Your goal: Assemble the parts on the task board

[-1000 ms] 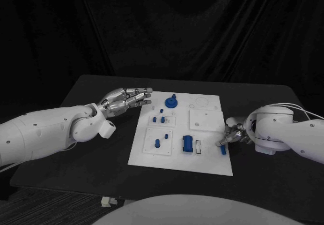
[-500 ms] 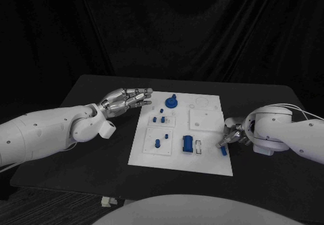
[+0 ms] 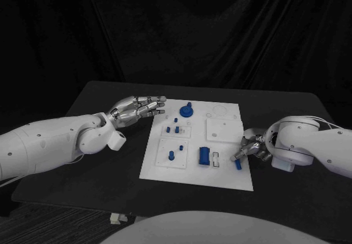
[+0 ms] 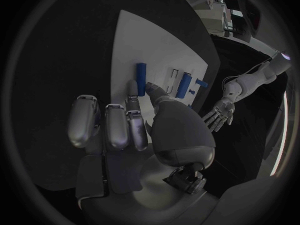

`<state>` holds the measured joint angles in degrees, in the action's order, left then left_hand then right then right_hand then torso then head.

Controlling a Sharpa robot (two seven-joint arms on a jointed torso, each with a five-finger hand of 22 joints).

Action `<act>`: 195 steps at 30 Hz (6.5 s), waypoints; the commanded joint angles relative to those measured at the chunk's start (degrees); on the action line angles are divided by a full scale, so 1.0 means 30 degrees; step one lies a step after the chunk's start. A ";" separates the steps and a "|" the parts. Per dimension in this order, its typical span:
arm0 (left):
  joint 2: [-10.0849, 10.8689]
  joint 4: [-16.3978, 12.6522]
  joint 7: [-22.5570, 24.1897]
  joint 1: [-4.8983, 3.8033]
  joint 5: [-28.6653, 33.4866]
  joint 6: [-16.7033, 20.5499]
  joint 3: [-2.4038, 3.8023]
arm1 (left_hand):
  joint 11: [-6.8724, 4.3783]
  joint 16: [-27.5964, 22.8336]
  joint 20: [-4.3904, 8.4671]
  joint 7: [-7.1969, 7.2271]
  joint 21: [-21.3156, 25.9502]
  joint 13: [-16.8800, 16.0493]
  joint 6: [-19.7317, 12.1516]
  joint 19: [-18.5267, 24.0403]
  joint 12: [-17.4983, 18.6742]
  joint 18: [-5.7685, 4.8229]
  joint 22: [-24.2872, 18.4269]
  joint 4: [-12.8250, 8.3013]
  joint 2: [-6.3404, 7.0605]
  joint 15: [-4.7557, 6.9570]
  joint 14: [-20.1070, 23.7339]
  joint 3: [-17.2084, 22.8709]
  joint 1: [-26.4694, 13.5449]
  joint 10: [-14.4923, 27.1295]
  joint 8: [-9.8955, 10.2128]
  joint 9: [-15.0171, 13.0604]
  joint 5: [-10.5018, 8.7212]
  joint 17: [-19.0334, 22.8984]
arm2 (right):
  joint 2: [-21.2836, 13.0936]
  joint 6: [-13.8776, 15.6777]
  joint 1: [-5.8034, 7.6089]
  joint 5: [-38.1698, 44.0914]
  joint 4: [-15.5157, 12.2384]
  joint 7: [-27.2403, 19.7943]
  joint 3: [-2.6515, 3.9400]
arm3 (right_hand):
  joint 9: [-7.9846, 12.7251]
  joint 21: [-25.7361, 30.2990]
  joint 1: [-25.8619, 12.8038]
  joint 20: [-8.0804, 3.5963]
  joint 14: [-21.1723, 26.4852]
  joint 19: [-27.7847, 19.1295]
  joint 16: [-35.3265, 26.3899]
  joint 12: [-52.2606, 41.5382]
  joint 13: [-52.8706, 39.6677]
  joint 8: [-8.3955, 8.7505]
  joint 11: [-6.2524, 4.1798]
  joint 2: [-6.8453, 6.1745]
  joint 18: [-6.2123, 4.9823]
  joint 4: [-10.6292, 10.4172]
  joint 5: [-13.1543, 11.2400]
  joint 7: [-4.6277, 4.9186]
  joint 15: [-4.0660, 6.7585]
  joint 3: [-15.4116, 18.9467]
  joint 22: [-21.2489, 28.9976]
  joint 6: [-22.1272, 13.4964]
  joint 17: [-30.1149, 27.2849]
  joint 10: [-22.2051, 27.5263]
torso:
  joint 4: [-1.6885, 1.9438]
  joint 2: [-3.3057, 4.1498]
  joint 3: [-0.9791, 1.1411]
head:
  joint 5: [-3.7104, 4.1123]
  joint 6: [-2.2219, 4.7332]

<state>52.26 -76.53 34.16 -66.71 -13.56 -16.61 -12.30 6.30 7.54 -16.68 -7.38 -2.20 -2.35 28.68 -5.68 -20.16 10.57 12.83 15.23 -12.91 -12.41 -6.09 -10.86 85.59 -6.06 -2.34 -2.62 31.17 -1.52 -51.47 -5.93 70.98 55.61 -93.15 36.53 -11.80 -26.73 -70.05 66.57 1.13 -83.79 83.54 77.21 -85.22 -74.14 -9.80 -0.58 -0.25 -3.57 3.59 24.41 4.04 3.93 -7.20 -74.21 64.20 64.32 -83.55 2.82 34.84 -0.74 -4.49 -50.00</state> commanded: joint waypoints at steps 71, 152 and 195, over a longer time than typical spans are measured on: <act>-0.0068 0.0092 -0.0061 0.0097 0.0077 -0.0656 0.0016 | 0.0261 0.0246 -0.0004 -0.0075 -0.0237 -0.0085 0.0088 -0.0051 -0.0304 -0.0947 0.0098 -0.0336 0.0066 -0.0208 -0.0326 0.1048 0.0460 -0.0041 -0.0351 -0.0126 0.0458 -0.0124 | 0.1166 0.3278 -0.0110 -0.6277 0.0119 0.0158 -0.0011 | -0.0064 -0.0016 -0.0827 0.0042 -0.0714 0.0148 -0.0139 -0.0220 -0.3988 -0.0329 -0.0346 -0.0114 -0.0128 0.0914 0.1067 -0.0362 0.0417 -0.3392 -0.3521 -0.1239 0.0146 -0.1645 | 0.0023 0.0014 -0.0003 | 0.0015 0.0001; -0.0087 0.0201 -0.0577 0.0515 0.0075 -0.1071 0.0018 | 0.0318 0.0321 -0.0013 -0.0126 -0.0255 -0.0083 0.0054 -0.0095 -0.0291 -0.1028 0.0131 -0.0490 0.0019 -0.0298 -0.0365 0.1251 0.0604 -0.0036 -0.0332 -0.0121 0.0623 -0.0132 | 0.1472 0.2309 -0.0013 -0.7456 0.0728 0.0200 -0.0006 | 0.0196 0.0511 -0.2922 0.0072 -0.0698 -0.0001 -0.0239 -0.0136 -0.3893 -0.0736 -0.0260 -0.0504 -0.0219 -0.0792 -0.4307 -0.0269 0.0366 -0.2507 -0.3382 -0.1764 -0.0008 -0.1609 | 0.0013 0.0002 -0.0008 | -0.0100 0.0001; 0.0079 0.0116 0.0405 0.0551 0.0075 -0.0762 0.0020 | 0.0440 0.0561 -0.0022 -0.0236 -0.0432 -0.0115 0.0269 -0.0451 -0.0482 -0.1115 0.0528 -0.0729 0.0096 -0.0397 -0.0584 0.1511 0.0716 -0.0218 -0.0375 -0.0145 0.0808 -0.0171 | -0.0670 0.3961 0.1289 -0.6010 -0.1824 -0.2166 -0.0008 | 0.2190 -0.1280 -0.7819 0.0108 -0.1041 0.0506 0.1009 -0.1007 -0.4691 -0.0183 0.0144 0.3148 0.0093 -0.6775 -0.6824 0.0109 0.0308 0.7180 -0.3820 -0.2419 0.1733 -0.1981 | 0.0000 -0.0010 -0.0008 | -0.0171 0.0001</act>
<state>52.52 -76.12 33.65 -65.15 -13.56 -18.83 -12.29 7.40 8.21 -16.88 -7.90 -2.58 -2.36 29.19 -6.91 -20.21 7.53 13.65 13.12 -12.40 -13.32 -7.01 -8.73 87.16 -6.75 -2.34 -2.62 32.50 -1.53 -53.34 6.12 75.34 36.89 -98.27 32.75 -11.80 -20.83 -72.60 43.50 1.15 -83.98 83.55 79.30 -87.52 -74.14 -10.97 -0.88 7.95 -3.57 -16.98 3.76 4.42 5.15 12.60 -74.21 57.38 68.41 -84.04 2.82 34.80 -0.73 -4.96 -50.00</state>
